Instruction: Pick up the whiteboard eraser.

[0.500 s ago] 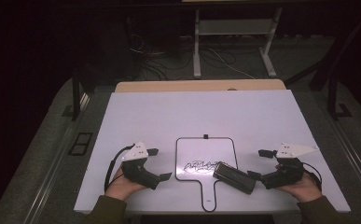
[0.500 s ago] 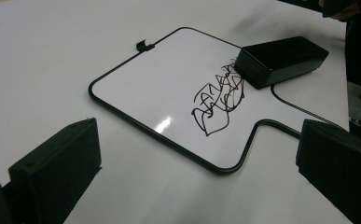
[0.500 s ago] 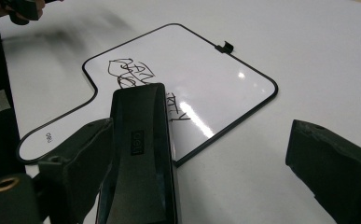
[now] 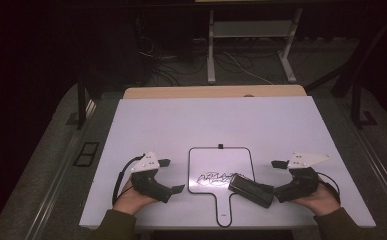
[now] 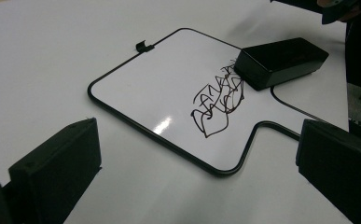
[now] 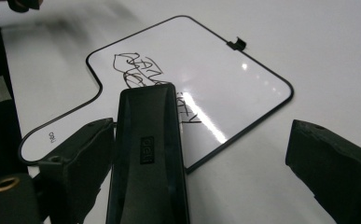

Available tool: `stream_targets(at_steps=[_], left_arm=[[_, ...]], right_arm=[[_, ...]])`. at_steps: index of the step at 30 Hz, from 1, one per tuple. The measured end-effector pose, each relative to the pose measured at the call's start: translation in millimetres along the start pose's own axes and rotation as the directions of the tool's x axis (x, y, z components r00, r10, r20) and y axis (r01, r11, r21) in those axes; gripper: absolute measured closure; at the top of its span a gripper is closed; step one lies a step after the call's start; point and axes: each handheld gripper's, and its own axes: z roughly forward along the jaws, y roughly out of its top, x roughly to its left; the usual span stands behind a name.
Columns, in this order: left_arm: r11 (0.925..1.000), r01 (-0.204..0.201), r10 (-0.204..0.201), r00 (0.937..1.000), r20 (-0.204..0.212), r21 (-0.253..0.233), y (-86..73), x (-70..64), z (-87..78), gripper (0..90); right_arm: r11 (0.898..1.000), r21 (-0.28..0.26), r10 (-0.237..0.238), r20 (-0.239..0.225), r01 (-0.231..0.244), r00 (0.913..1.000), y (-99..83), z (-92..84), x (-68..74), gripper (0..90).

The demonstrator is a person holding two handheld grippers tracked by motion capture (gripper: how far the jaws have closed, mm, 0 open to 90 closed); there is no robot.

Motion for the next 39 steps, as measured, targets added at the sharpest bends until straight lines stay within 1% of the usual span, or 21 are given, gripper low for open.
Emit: stream_targets(at_steps=[2, 3, 5, 6, 7, 8, 9, 10, 13, 14, 16, 18, 19, 21, 25, 26, 27, 28, 37, 38, 39], left_arm=[[1.0000, 0.003, -0.003, 1.0000, -0.002, 0.000, -0.3, -0.1, -0.1, 0.0], [1.0000, 0.003, -0.003, 1.0000, -0.002, -0.001, -0.3, -0.2, -0.3, 0.0], [1.0000, 0.000, 0.000, 1.0000, -0.002, -0.002, -0.7, -0.7, -0.8, 0.0], [1.0000, -0.004, 0.004, 1.0000, -0.002, 0.002, -0.8, -0.6, -1.3, 0.0], [1.0000, -0.004, 0.004, 1.0000, -0.001, 0.001, -0.9, -0.5, -1.5, 0.0], [1.0000, -0.002, 0.002, 1.0000, 0.000, -0.001, -1.0, -0.5, -1.7, 0.0], [1.0000, -0.005, 0.005, 1.0000, 0.001, 0.001, -1.2, -0.5, -2.1, 0.0], [1.0000, -0.006, 0.006, 1.0000, -0.001, 0.001, -1.4, -0.6, -2.4, 0.0], [1.0000, -0.001, 0.001, 1.0000, -0.004, -0.002, -1.9, -1.4, -3.4, 0.0], [1.0000, -0.001, 0.001, 1.0000, -0.004, -0.002, -1.9, -1.4, -3.4, 0.0], [1.0000, 0.001, -0.001, 1.0000, -0.004, -0.003, -2.3, -1.3, -3.9, 0.0], [1.0000, 0.000, 0.000, 1.0000, -0.005, -0.004, -2.5, -1.5, -4.2, 0.0], [1.0000, 0.001, -0.001, 1.0000, -0.006, -0.003, -2.7, -1.5, -4.3, 0.0], [1.0000, 0.000, 0.000, 1.0000, -0.006, 0.000, -3.0, -1.4, -4.4, 0.0], [1.0000, -0.001, 0.001, 1.0000, -0.007, 0.000, -3.4, -1.3, -4.6, 0.0], [1.0000, 0.000, 0.000, 1.0000, -0.006, -0.001, -3.5, -1.4, -4.7, 0.0], [1.0000, -0.002, 0.002, 1.0000, -0.006, 0.004, -3.6, -1.2, -5.1, 0.0], [1.0000, 0.000, 0.000, 1.0000, -0.007, 0.004, -3.7, -1.3, -5.1, 0.0], [1.0000, -0.001, 0.001, 1.0000, -0.006, 0.003, -3.5, -1.4, -5.3, 0.0], [1.0000, 0.003, -0.003, 1.0000, -0.007, 0.001, -3.6, -1.6, -5.1, 0.0], [1.0000, 0.002, -0.002, 1.0000, -0.008, 0.001, -3.6, -1.5, -5.2, 0.0]], right_arm=[[1.000, 0.017, -0.010, -0.006, 0.011, 0.9999, 3.0, 6.6, 3.5, 7.1], [1.000, 0.017, -0.010, -0.006, 0.011, 0.9999, 3.0, 6.6, 3.5, 7.1], [0.999, 0.033, -0.020, -0.013, 0.020, 0.9997, 4.9, 10.5, 5.7, 11.4], [0.998, 0.049, -0.029, -0.019, 0.029, 0.9994, 6.5, 15.8, 7.8, 12.8], [0.998, 0.049, -0.029, -0.019, 0.029, 0.9994, 6.5, 15.8, 7.8, 12.8], [0.997, 0.071, -0.038, -0.027, 0.040, 0.9989, 7.8, 21.6, 11.5, 12.8], [0.997, 0.071, -0.038, -0.027, 0.040, 0.9989, 7.8, 21.6, 11.5, 12.8], [0.995, 0.089, -0.044, -0.036, 0.047, 0.9984, 9.0, 27.4, 15.0, 13.0], [0.991, 0.119, -0.059, -0.047, 0.064, 0.9972, 10.0, 35.8, 20.0, 13.4], [0.991, 0.119, -0.059, -0.047, 0.064, 0.9972, 10.0, 35.8, 20.0, 13.4], [0.985, 0.155, -0.067, -0.051, 0.074, 0.9965, 9.4, 43.3, 23.2, 14.6], [0.982, 0.167, -0.082, -0.054, 0.090, 0.9952, 8.9, 44.7, 24.7, 18.3], [0.982, 0.167, -0.082, -0.054, 0.090, 0.9952, 8.9, 44.7, 24.7, 18.3], [0.978, 0.184, -0.085, -0.059, 0.094, 0.9947, 7.6, 45.3, 25.6, 22.5], [0.975, 0.199, -0.088, -0.058, 0.097, 0.9945, 5.6, 46.6, 25.4, 24.4], [0.973, 0.206, -0.091, -0.057, 0.101, 0.9942, 4.9, 47.0, 25.7, 26.8], [0.973, 0.206, -0.091, -0.057, 0.101, 0.9942, 4.9, 47.0, 25.7, 26.8], [0.972, 0.211, -0.095, -0.059, 0.105, 0.9938, 4.2, 47.6, 25.9, 28.8], [0.964, 0.239, -0.106, -0.068, 0.119, 0.9920, 0.5, 50.5, 26.5, 32.9], [0.962, 0.242, -0.110, -0.067, 0.123, 0.9917, 0.2, 50.8, 27.0, 35.2], [0.962, 0.242, -0.110, -0.067, 0.123, 0.9917, 0.2, 50.8, 27.0, 35.2]])
